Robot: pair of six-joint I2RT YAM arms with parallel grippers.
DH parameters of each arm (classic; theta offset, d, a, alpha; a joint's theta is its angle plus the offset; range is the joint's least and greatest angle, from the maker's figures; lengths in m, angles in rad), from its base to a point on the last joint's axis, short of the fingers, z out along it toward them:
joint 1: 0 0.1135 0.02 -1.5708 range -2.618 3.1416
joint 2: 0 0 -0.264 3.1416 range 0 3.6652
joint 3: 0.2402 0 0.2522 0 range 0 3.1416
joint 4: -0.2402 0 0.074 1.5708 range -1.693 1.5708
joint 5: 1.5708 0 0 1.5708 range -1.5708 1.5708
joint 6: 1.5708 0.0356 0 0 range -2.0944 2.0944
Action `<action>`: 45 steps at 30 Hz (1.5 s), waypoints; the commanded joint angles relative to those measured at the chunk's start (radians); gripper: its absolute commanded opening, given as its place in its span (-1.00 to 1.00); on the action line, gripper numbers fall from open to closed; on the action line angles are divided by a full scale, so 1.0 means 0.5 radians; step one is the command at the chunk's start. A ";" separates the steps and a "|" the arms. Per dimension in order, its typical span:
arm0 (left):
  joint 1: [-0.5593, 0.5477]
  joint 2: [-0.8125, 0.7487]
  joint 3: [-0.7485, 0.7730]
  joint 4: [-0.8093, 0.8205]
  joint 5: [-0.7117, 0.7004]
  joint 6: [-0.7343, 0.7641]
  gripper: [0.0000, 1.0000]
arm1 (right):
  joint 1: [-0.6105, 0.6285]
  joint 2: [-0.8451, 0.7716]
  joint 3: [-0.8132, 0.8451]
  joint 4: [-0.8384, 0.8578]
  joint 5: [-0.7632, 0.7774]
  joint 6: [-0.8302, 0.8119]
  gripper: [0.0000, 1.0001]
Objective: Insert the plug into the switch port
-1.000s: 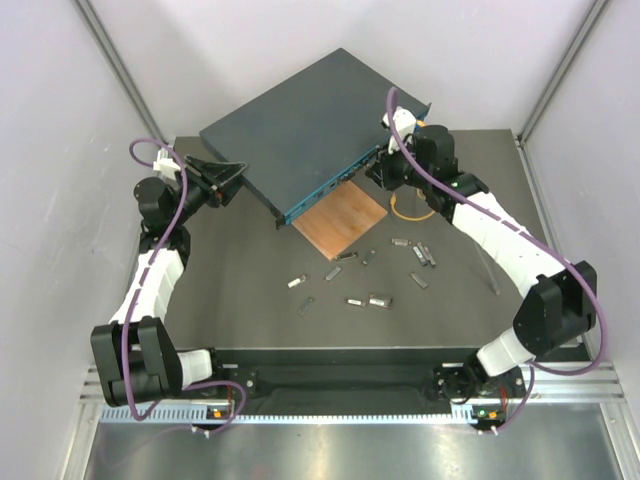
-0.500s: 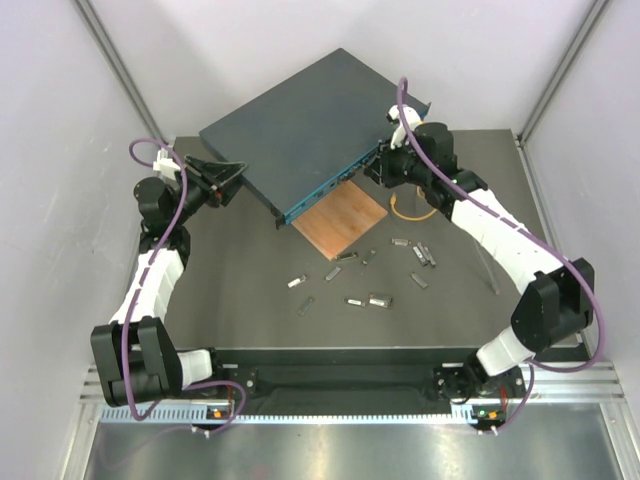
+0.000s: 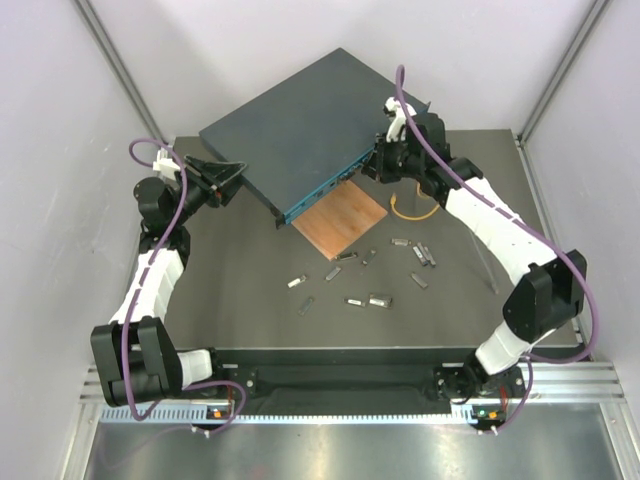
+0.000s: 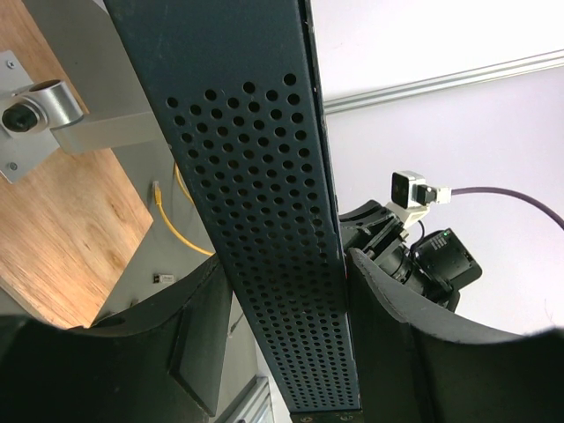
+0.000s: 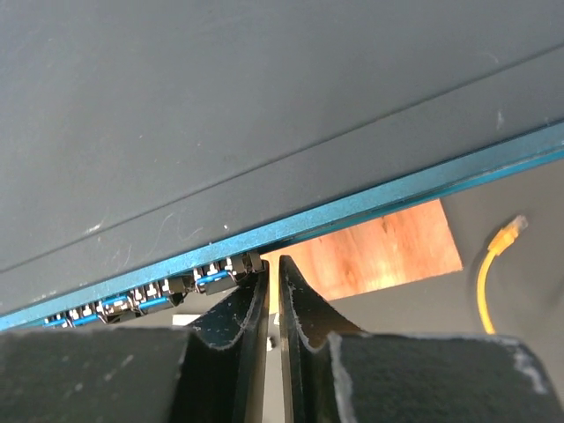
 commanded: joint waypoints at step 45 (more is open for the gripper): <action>1.058 -0.421 -0.143 0.304 0.420 -0.308 0.89 | -0.537 -0.733 -1.126 -0.316 -0.076 -1.260 0.26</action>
